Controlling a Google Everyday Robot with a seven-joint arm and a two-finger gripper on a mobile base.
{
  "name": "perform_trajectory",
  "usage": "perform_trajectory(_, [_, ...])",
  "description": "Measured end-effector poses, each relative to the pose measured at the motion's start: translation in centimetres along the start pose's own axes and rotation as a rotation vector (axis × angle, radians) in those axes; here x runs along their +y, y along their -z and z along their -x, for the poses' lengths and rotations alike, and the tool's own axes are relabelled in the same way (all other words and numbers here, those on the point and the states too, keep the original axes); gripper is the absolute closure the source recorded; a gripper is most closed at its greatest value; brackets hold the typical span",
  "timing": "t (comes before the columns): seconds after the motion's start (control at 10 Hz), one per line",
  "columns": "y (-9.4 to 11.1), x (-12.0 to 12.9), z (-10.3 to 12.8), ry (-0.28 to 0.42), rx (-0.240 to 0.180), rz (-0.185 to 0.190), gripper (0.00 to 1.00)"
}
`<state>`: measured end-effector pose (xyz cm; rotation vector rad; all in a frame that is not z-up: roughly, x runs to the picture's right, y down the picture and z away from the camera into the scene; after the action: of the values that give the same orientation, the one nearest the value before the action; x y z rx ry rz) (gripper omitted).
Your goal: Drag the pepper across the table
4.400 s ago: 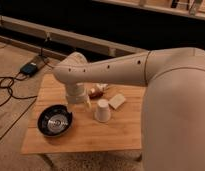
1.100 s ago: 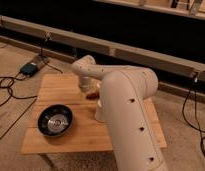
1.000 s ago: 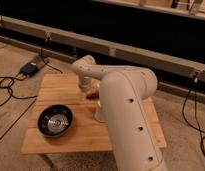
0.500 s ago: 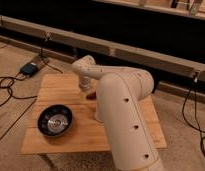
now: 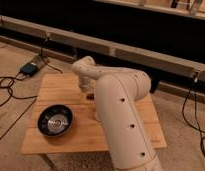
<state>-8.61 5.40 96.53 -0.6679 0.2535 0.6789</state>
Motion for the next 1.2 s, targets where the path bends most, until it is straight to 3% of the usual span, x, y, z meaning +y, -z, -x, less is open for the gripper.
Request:
perform_trajectory(0.2, [-0.25,-0.03,0.08,0.000,0.005,0.000,0.37])
perform_trajectory(0.3, [-0.36,-0.03,0.10,-0.001,0.008,0.001,0.44])
perform_trajectory(0.8, [-0.44,-0.36,0.31,-0.013,0.011,0.000,0.95])
perform_trajectory(1.2, [-0.20,-0.57,0.56,-0.026,0.002,-0.001,1.00])
